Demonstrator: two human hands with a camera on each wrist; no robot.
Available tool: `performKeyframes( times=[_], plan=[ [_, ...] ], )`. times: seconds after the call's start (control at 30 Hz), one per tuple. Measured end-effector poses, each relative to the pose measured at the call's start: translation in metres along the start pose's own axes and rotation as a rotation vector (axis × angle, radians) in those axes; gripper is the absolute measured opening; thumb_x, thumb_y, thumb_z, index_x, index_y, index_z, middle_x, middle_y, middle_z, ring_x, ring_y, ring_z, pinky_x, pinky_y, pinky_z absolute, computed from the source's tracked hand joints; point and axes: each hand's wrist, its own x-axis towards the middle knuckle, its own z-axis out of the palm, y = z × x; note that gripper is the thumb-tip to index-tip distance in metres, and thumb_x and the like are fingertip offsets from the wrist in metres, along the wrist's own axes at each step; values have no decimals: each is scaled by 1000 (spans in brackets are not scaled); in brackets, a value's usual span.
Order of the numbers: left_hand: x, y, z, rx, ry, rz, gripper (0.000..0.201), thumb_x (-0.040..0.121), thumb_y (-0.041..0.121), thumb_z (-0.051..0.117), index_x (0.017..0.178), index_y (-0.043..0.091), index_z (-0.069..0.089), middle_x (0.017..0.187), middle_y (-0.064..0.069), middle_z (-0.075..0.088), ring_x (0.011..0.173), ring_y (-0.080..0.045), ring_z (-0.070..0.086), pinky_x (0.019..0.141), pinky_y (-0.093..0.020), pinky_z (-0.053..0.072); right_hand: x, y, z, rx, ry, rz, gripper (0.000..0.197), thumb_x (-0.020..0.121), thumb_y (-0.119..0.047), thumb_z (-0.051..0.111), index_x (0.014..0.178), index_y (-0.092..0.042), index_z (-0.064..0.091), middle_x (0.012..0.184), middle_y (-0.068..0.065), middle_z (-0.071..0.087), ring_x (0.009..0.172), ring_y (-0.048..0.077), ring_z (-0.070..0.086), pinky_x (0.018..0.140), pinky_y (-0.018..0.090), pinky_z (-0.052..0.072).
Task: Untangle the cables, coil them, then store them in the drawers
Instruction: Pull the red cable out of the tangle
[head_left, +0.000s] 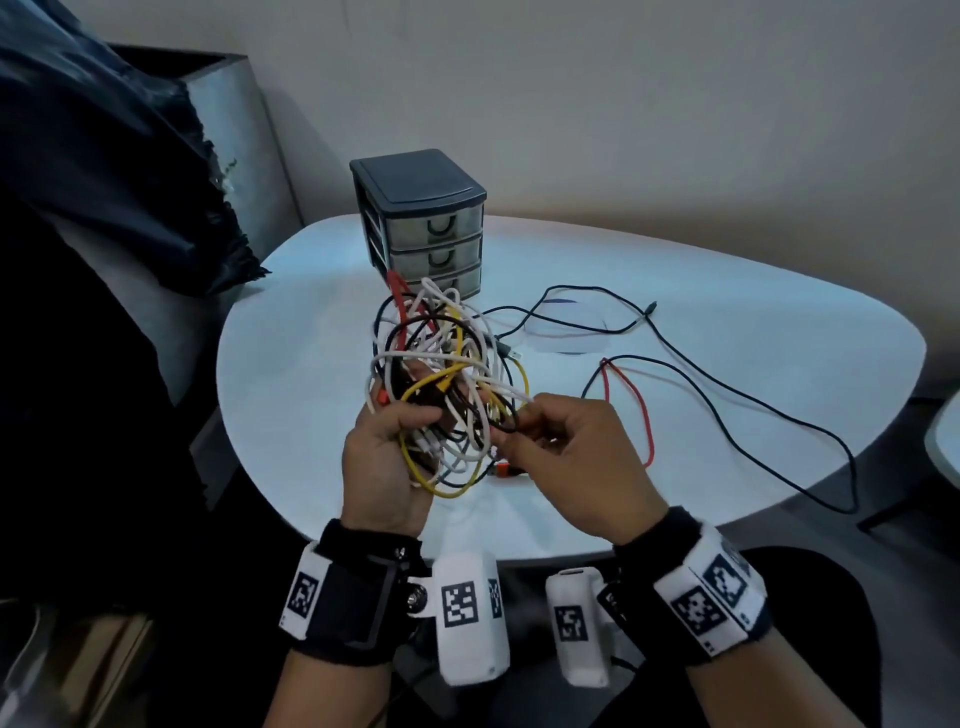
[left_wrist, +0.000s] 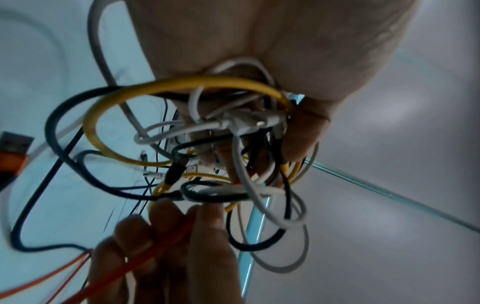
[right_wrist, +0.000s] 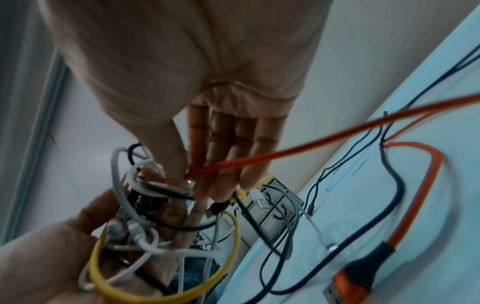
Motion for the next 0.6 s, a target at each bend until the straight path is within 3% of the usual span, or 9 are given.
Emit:
performKeyframes(
  times=[0.07, 0.13, 0.23, 0.33, 0.4, 0.5, 0.53, 0.6],
  plan=[
    [4, 0, 0, 97, 55, 55, 28, 56, -1, 57, 83, -1, 63, 82, -14, 66, 77, -32, 65, 69, -35, 56, 2, 0, -9, -42, 27, -25, 21, 83, -5, 72, 70, -21, 68, 68, -4, 68, 64, 8, 63, 59, 19, 50],
    [5, 3, 2, 204, 35, 118, 27, 60, -5, 52, 71, 11, 71, 73, -8, 69, 72, -29, 65, 64, -31, 55, 7, -6, -20, -73, 122, -67, 20, 83, -4, 70, 71, -20, 68, 69, -7, 69, 66, 5, 62, 60, 17, 47],
    [3, 4, 8, 429, -89, 177, 31, 60, -6, 51, 71, 15, 70, 68, -5, 67, 71, -27, 61, 60, -26, 45, 19, -30, -32, -93, 251, -169, 16, 87, -15, 71, 71, -20, 69, 68, -8, 69, 66, 5, 61, 62, 17, 47],
    [-2, 0, 12, 538, -176, 160, 35, 62, -8, 48, 78, 15, 70, 66, 4, 69, 64, -17, 61, 61, -20, 44, 40, -56, -41, -128, 322, -268, 14, 89, -21, 70, 75, -20, 71, 68, -6, 69, 65, 8, 62, 62, 19, 49],
    [-6, -3, 15, 596, -211, 156, 40, 58, -2, 49, 76, 22, 75, 69, 5, 71, 70, -19, 61, 64, -24, 44, 59, -67, -45, -172, 261, -242, 7, 90, -22, 68, 85, -19, 72, 71, 3, 70, 68, 19, 66, 65, 30, 53],
    [-16, -4, 21, 600, -271, 140, 32, 56, -3, 47, 77, 8, 67, 63, 5, 67, 58, -9, 61, 53, -14, 44, 83, -67, -50, -365, 11, -111, 16, 93, -23, 65, 108, -20, 70, 69, 10, 67, 57, 15, 58, 58, 24, 45],
    [-18, -4, 22, 601, -294, 131, 30, 56, -4, 46, 78, 3, 64, 62, 5, 66, 56, -6, 61, 51, -13, 43, 87, -67, -50, -423, -68, -88, 15, 93, -24, 64, 107, -20, 71, 65, 7, 64, 52, 11, 51, 56, 22, 41],
    [-22, -3, 23, 614, -349, 133, 29, 56, -6, 45, 79, 0, 62, 62, 4, 66, 55, -6, 61, 49, -12, 42, 90, -69, -52, -511, -201, -46, 9, 93, -28, 66, 90, -25, 74, 55, -10, 58, 46, 3, 42, 53, 19, 36]
  ],
)
